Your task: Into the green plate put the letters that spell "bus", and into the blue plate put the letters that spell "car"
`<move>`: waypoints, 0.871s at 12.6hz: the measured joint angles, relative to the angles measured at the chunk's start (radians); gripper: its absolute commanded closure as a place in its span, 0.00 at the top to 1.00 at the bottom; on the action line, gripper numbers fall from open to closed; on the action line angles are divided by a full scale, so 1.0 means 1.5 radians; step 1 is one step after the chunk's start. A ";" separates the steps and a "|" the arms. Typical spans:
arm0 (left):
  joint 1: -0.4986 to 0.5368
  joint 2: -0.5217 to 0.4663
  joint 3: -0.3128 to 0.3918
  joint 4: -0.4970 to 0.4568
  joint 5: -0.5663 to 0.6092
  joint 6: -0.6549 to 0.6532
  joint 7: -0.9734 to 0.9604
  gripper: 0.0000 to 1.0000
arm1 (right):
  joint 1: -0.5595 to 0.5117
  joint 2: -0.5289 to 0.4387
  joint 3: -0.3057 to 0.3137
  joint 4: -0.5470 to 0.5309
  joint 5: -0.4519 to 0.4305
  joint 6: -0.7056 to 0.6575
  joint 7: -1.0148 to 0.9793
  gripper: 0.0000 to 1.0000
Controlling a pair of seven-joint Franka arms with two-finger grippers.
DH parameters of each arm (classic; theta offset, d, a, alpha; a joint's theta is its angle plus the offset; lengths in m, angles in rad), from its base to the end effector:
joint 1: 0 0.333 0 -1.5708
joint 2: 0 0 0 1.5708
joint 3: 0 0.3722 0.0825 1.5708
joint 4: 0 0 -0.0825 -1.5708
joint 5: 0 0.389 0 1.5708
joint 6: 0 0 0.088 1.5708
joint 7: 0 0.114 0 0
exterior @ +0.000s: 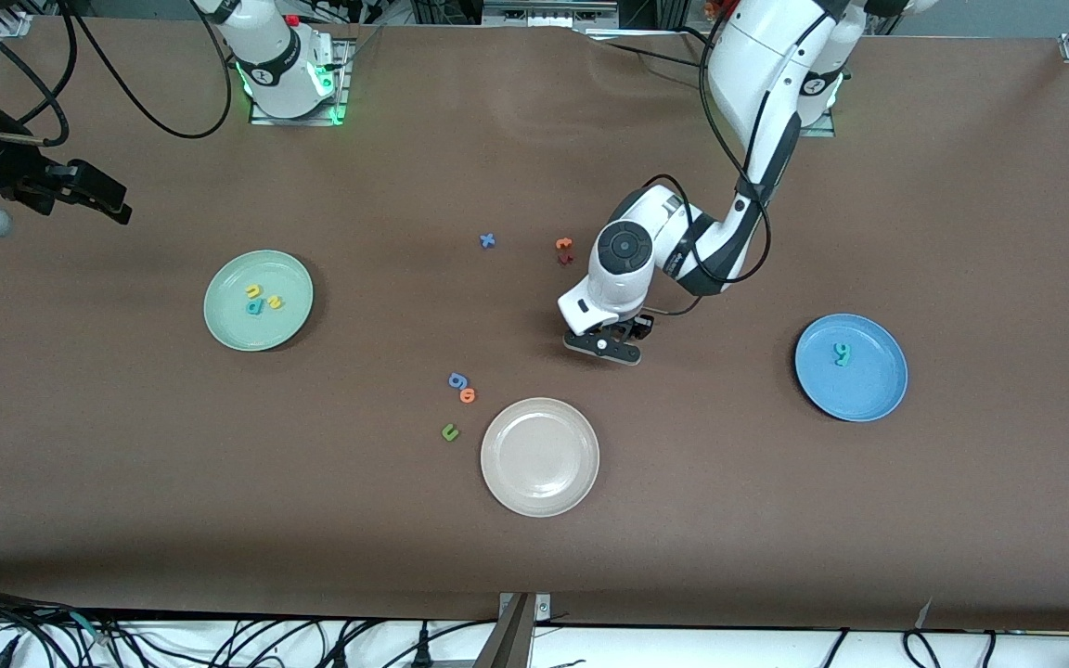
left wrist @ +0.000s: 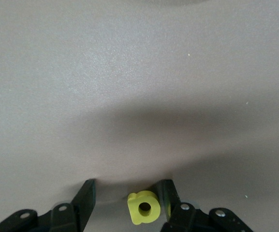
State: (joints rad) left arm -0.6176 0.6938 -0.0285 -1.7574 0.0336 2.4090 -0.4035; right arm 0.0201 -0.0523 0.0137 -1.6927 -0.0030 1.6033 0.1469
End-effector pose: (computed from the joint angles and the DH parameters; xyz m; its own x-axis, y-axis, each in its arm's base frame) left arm 0.5572 -0.4170 0.2016 0.9653 -0.2583 -0.0372 -0.2592 -0.9656 -0.0193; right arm 0.5401 0.0181 0.6471 0.9930 -0.1128 -0.0362 -0.1126 -0.9936 0.0091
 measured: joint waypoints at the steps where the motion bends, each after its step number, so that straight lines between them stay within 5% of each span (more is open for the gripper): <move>1: 0.000 0.000 0.000 0.000 0.000 0.000 0.000 0.47 | 0.000 0.000 0.000 0.000 0.000 0.000 0.000 1.00; 5: 0.000 -0.002 -0.007 0.002 0.000 0.000 0.000 0.19 | 0.000 0.001 0.000 0.000 0.000 0.000 0.000 1.00; 11: 0.030 -0.003 0.020 0.002 -0.015 -0.001 0.139 0.21 | 0.001 0.001 0.000 0.000 0.000 0.000 0.000 1.00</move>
State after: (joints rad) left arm -0.5725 0.6888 0.0007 -1.7548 0.0105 2.4073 -0.1949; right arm 0.0223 -0.0513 0.0137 -1.6926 -0.0030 1.6032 0.1468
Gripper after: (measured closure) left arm 0.709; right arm 0.000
